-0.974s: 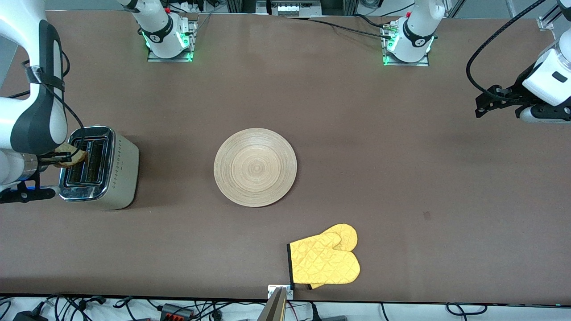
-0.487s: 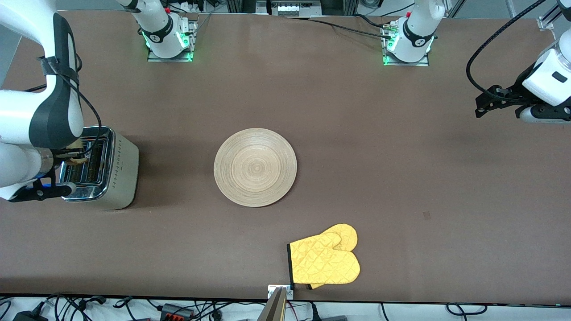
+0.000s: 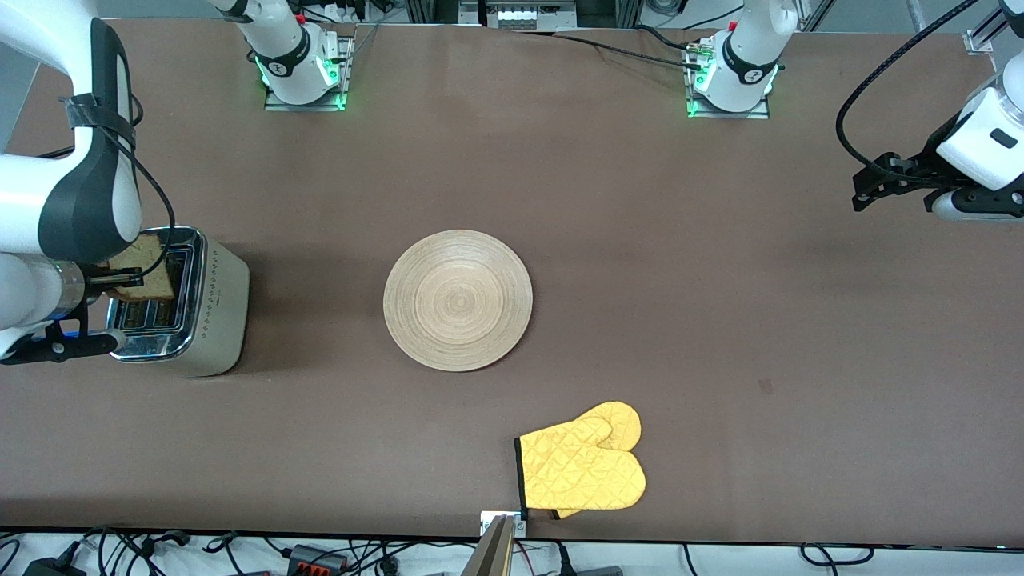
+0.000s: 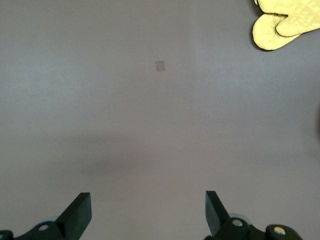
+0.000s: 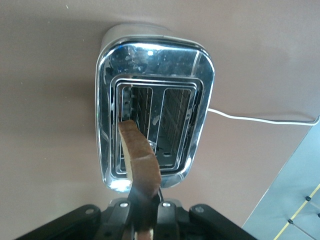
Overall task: Move plate and put bread in toaster
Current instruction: 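Lower the bread into the toaster slot and open the right gripper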
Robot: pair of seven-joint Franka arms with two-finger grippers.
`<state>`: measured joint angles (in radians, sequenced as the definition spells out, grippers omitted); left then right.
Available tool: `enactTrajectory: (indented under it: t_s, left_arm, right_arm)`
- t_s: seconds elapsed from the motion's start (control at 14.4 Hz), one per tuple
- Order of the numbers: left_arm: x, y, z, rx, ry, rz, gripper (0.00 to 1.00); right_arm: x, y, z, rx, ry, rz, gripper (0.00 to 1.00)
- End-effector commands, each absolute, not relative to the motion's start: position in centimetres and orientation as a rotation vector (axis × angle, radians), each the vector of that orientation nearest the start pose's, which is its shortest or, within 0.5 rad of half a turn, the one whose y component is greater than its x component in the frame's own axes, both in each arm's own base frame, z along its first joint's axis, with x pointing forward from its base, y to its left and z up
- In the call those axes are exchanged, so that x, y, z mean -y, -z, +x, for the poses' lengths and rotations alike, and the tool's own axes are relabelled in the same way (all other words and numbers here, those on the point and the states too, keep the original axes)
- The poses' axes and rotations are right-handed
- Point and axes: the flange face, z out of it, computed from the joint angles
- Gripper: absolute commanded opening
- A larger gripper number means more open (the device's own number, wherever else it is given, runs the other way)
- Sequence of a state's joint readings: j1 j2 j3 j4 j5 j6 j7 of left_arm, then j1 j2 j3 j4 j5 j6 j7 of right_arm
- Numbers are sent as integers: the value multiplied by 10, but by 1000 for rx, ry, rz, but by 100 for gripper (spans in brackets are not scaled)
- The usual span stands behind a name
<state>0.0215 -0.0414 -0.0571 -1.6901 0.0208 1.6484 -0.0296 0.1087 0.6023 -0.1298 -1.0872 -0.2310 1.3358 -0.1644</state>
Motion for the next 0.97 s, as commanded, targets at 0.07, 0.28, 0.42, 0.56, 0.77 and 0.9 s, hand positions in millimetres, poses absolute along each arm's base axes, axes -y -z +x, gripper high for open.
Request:
enactTrajectory:
  t_s: [0.07,0.28,0.42,0.56,0.77,0.9]
  left_arm:
    - [18,-603,550,-11,8,-3129,100]
    - [19,-603,550,-13,8,-3129,100]
    - [18,-603,550,-11,8,-3129,100]
    - [18,-603,550,-11,8,-3129,100]
    - [18,-603,550,-11,8,-3129,100]
    - [18,-603,550,-11,8,-3129,100]
  right_arm:
    - [21,-448,697,226,-587,-3366,0]
    - [26,-436,704,228,-548,-3373,0]
    - [23,-429,710,239,-515,-3377,0]
    - [16,-420,712,164,-502,-3390,0]
    - [5,-416,712,126,-504,-3389,33]
    - [6,-422,710,89,-479,-3299,100]
